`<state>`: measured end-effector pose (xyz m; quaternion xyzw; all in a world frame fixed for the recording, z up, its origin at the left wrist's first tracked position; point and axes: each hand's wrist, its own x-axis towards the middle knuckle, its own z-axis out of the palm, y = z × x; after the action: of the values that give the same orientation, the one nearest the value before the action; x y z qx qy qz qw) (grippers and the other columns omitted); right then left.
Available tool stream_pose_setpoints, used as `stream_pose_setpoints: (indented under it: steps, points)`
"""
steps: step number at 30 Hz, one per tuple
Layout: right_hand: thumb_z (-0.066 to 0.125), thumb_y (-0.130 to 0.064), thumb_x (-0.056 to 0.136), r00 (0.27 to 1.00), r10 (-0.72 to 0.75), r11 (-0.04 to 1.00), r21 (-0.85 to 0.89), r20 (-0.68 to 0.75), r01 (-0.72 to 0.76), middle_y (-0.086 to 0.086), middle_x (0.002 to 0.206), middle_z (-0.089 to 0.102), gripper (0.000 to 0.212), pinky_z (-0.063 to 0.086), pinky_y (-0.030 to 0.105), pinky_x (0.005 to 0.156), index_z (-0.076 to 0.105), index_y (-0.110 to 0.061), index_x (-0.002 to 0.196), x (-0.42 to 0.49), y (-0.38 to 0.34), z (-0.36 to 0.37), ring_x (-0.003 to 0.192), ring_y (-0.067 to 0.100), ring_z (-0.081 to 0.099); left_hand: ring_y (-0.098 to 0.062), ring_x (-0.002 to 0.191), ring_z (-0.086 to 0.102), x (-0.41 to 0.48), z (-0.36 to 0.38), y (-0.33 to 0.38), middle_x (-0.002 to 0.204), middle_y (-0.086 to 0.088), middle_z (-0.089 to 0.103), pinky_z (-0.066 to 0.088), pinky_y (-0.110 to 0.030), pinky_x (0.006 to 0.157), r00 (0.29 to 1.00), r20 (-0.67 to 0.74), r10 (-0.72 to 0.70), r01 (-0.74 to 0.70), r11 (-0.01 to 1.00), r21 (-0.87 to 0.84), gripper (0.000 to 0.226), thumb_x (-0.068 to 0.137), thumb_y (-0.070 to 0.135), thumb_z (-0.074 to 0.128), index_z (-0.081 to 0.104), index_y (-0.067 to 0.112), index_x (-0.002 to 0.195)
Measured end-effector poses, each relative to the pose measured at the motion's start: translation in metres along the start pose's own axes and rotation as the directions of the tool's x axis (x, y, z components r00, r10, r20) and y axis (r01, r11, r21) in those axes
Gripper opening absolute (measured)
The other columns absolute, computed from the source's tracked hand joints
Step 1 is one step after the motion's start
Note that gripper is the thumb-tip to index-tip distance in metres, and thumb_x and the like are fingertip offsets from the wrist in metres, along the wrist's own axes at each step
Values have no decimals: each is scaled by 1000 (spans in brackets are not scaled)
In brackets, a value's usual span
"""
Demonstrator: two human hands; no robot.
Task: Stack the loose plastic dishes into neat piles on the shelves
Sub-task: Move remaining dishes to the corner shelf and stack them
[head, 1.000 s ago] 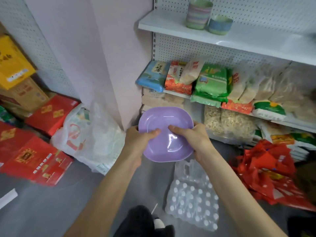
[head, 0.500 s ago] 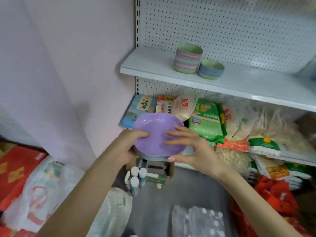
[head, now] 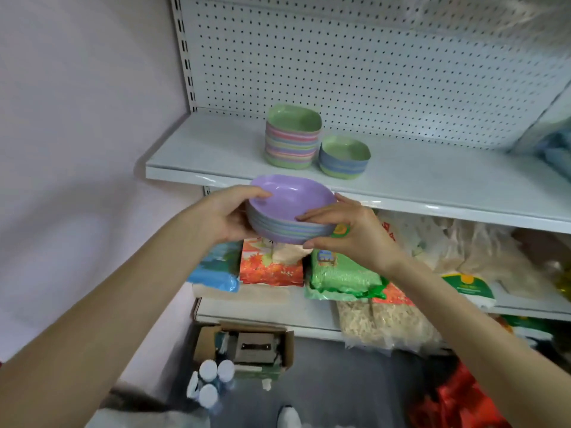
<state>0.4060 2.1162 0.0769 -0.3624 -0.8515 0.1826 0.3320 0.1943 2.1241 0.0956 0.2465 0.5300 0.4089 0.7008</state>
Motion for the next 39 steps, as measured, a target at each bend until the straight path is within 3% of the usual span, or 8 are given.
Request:
stream_pose_setpoints:
  steps: [10, 15, 18, 22, 27, 33, 36, 39]
  points:
    - [68, -47, 69, 999, -1, 993, -118, -50, -4, -7, 97, 74, 42, 32, 28, 107, 75, -19, 98, 63, 145, -87, 89, 5, 63, -21, 87, 62, 128, 122, 62, 104, -12, 66, 53, -36, 78, 999, 30, 26, -25, 999, -34, 22, 88, 14, 59, 59, 9, 110]
    - [70, -41, 71, 994, 40, 990, -132, -100, -53, -5, 89, 75, 32, 34, 28, 104, 76, -17, 92, 86, 201, -122, 77, 11, 60, -20, 91, 63, 172, 158, 82, 95, -6, 66, 53, -30, 83, 950, -7, 312, -300, 920, 250, 17, 93, 25, 55, 62, 10, 98]
    - [69, -35, 73, 995, 53, 982, -177, -83, -67, -2, 84, 75, 24, 35, 30, 105, 75, -18, 90, 104, 234, -133, 71, 14, 57, -10, 89, 62, 187, 157, 95, 92, 3, 65, 50, -24, 89, 786, 3, 618, -544, 688, 480, 10, 93, 23, 54, 62, 19, 89]
    - [69, -34, 73, 997, 53, 987, -152, -48, -59, 1, 78, 73, 17, 37, 32, 103, 73, -26, 88, 132, 262, -133, 69, 9, 50, -6, 97, 60, 202, 134, 113, 105, 4, 63, 44, -16, 90, 488, 256, 835, -581, 91, 809, 19, 92, 24, 55, 64, 15, 107]
    - [74, -23, 73, 999, 20, 997, -79, 30, -17, -25, 77, 63, 19, 36, 36, 104, 75, -14, 89, 155, 280, -115, 72, -9, 51, -19, 119, 49, 225, 94, 129, 130, -2, 54, 35, -32, 103, 601, 349, 719, -385, -121, 915, 44, 92, 43, 47, 53, 18, 127]
    - [73, -18, 78, 991, 48, 998, -53, 124, -42, 4, 100, 73, 19, 34, 26, 105, 76, -11, 95, 156, 297, -101, 95, -2, 59, -22, 130, 39, 248, 61, 142, 142, -5, 41, 29, -31, 107, 564, -50, 824, -350, 294, 890, 51, 93, 40, 51, 42, 17, 137]
    - [75, -36, 74, 968, 116, 985, -154, 221, -83, -4, 113, 69, 37, 25, 5, 97, 72, -19, 107, 164, 297, -103, 115, 14, 57, -22, 131, 38, 260, 51, 145, 147, -2, 36, 32, -37, 105, 707, -278, 650, -319, 644, 696, 68, 87, 49, 56, 28, 23, 144]
    - [63, -64, 67, 933, 115, 934, -357, 340, 15, -10, 127, 60, 65, 28, 24, 103, 61, -29, 122, 168, 291, -95, 120, 18, 52, -22, 107, 54, 270, 48, 138, 130, -3, 53, 45, -39, 86, 861, -322, 393, -287, 899, 331, 61, 84, 48, 61, 43, 18, 134]
